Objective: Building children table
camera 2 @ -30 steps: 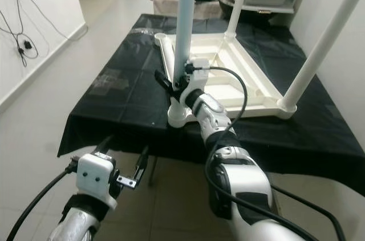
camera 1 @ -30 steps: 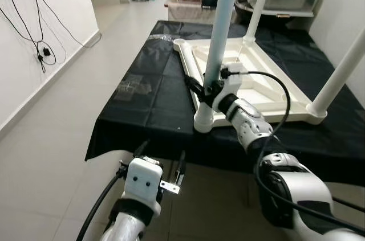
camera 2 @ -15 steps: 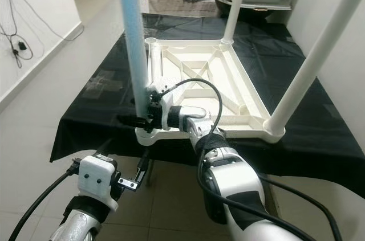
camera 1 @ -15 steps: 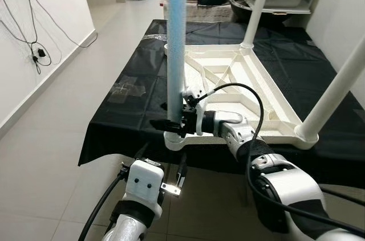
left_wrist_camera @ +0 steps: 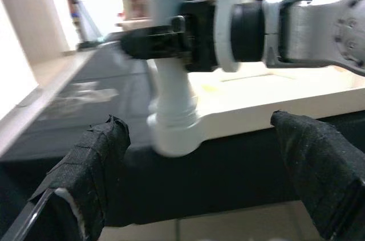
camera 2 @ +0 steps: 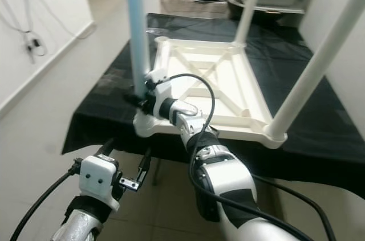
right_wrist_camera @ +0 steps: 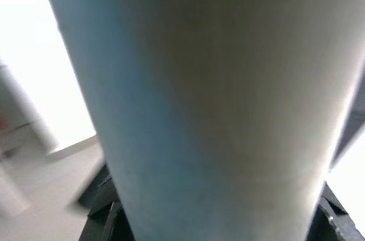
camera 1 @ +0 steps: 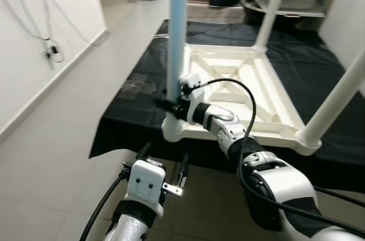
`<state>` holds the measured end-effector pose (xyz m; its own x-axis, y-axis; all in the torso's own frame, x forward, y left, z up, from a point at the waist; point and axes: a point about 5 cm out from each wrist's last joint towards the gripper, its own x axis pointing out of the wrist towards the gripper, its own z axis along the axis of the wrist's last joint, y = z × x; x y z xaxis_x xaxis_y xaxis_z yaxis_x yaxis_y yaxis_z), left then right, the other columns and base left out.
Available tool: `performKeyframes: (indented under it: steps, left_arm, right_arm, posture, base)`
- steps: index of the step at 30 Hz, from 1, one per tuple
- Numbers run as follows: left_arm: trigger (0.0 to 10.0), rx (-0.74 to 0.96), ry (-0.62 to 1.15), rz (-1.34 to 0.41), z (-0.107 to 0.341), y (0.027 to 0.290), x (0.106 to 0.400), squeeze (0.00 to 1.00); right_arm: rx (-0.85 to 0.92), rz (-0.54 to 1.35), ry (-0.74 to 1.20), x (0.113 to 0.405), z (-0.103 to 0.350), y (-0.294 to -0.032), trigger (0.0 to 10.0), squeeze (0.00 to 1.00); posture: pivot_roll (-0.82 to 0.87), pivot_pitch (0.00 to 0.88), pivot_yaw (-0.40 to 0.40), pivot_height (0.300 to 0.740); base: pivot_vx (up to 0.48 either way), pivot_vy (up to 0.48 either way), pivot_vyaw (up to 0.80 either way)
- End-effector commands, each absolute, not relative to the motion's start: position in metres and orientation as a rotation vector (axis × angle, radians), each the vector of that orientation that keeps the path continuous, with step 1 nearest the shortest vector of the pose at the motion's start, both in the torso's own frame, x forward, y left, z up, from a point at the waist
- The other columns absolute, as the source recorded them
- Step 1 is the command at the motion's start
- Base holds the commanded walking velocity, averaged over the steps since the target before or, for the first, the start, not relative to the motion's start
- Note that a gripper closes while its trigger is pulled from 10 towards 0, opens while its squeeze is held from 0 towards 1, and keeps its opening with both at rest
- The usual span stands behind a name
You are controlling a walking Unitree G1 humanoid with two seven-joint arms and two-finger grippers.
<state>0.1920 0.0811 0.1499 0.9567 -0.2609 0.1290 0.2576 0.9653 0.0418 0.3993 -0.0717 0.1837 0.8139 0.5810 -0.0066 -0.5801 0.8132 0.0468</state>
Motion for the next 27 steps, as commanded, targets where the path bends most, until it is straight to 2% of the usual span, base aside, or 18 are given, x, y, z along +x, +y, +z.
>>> performKeyframes:
  steps: [1, 2, 3, 5, 7, 9, 11, 12, 13, 14, 17, 18, 19, 23, 24, 26, 27]
  left_arm:
    - [10.0, 0.028, -0.131, -0.262, 0.149, 0.081, 0.191, 0.00]
    - [10.0, 0.027, -0.131, -0.261, 0.148, 0.081, 0.191, 0.00]
    - [10.0, 0.027, -0.131, -0.261, 0.148, 0.081, 0.191, 0.00]
    - [10.0, 0.023, -0.129, -0.267, 0.147, 0.080, 0.191, 0.00]
    - [10.0, 0.022, -0.127, -0.271, 0.146, 0.079, 0.192, 0.00]
    - [10.0, 0.022, -0.127, -0.271, 0.146, 0.079, 0.192, 0.00]
    - [10.0, 0.023, -0.128, -0.273, 0.146, 0.079, 0.193, 0.00]
    - [10.0, 0.023, -0.128, -0.273, 0.146, 0.079, 0.193, 0.00]
    - [10.0, 0.024, -0.129, -0.274, 0.146, 0.079, 0.193, 0.00]
    - [10.0, 0.025, -0.130, -0.274, 0.146, 0.079, 0.193, 0.00]
    - [10.0, 0.024, -0.131, -0.273, 0.147, 0.079, 0.193, 0.00]
    - [10.0, 0.025, -0.132, -0.272, 0.147, 0.079, 0.194, 0.00]
    - [10.0, 0.025, -0.132, -0.271, 0.147, 0.079, 0.194, 0.00]
    - [10.0, 0.026, -0.132, -0.270, 0.146, 0.079, 0.194, 0.00]
    - [10.0, 0.026, -0.133, -0.270, 0.146, 0.079, 0.194, 0.00]
    - [10.0, 0.026, -0.133, -0.269, 0.146, 0.079, 0.194, 0.00]
    - [10.0, 0.026, -0.133, -0.269, 0.146, 0.079, 0.194, 0.00]
  right_arm:
    - [0.080, 0.507, 0.066, 0.401, 0.174, -0.088, 0.0, 0.00]
    - [0.072, 0.315, 0.079, 0.403, 0.167, -0.104, 0.0, 0.00]
    - [0.072, 0.315, 0.079, 0.403, 0.167, -0.104, 0.0, 0.00]
    - [0.106, -0.135, 0.077, 0.397, 0.151, -0.138, 0.0, 0.00]
    - [0.145, -0.330, 0.077, 0.388, 0.143, -0.146, 0.0, 0.00]
    - [0.145, -0.330, 0.077, 0.388, 0.143, -0.146, 0.0, 0.00]
    - [0.206, -0.329, 0.096, 0.383, 0.137, -0.127, 0.0, 0.00]
    - [0.206, -0.329, 0.096, 0.383, 0.137, -0.127, 0.0, 0.00]
    - [0.227, -0.277, 0.110, 0.382, 0.136, -0.113, 0.0, 0.00]
    - [0.237, -0.250, 0.119, 0.381, 0.135, -0.103, 10.0, 0.00]
    - [0.231, -0.214, 0.127, 0.381, 0.136, -0.096, 10.0, 0.00]
    - [0.229, -0.184, 0.132, 0.382, 0.137, -0.089, 10.0, 0.17]
    - [0.236, -0.149, 0.104, 0.383, 0.142, -0.085, 10.0, 1.00]
    - [0.228, -0.098, 0.057, 0.388, 0.155, -0.085, 10.0, 1.00]
    - [0.275, -0.047, 0.046, 0.392, 0.161, -0.087, 10.0, 0.00]
    - [0.341, 0.107, 0.004, 0.400, 0.178, -0.089, 10.0, 0.00]
    - [0.341, 0.107, 0.004, 0.400, 0.178, -0.089, 10.0, 0.00]
  posture:
    - [0.15, 0.051, -0.045, 0.740]
    - [0.13, 0.047, -0.042, 0.740]
    - [0.13, 0.047, -0.042, 0.740]
    - [0.12, 0.044, -0.037, 0.740]
    - [0.12, 0.037, -0.035, 0.740]
    - [0.12, 0.037, -0.035, 0.740]
    - [0.12, 0.028, -0.036, 0.740]
    - [0.12, 0.028, -0.036, 0.740]
    - [0.12, 0.028, -0.036, 0.740]
    - [0.12, 0.028, -0.036, 0.740]
    - [0.13, 0.028, -0.040, 0.740]
    - [0.13, 0.030, -0.043, 0.740]
    - [0.13, 0.030, -0.043, 0.740]
    - [0.12, 0.033, -0.044, 0.740]
    - [0.12, 0.033, -0.044, 0.740]
    - [0.12, 0.033, -0.044, 0.740]
    - [0.12, 0.033, -0.044, 0.740]
  base:
    - [0.000, 0.000, 0.00]
    - [0.000, 0.000, 0.00]
    - [0.000, 0.000, 0.00]
    - [0.000, 0.000, 0.00]
    - [0.000, 0.000, 0.00]
    - [0.000, 0.000, 0.00]
    - [0.000, 0.000, 0.00]
    - [0.000, 0.000, 0.00]
    - [0.000, 0.000, 0.00]
    - [0.000, 0.000, 0.00]
    - [0.000, 0.000, 0.00]
    - [0.000, 0.000, 0.00]
    - [0.000, 0.000, 0.00]
    - [0.000, 0.000, 0.00]
    - [0.000, 0.000, 0.00]
    - [0.000, 0.000, 0.00]
    - [0.000, 0.000, 0.00]
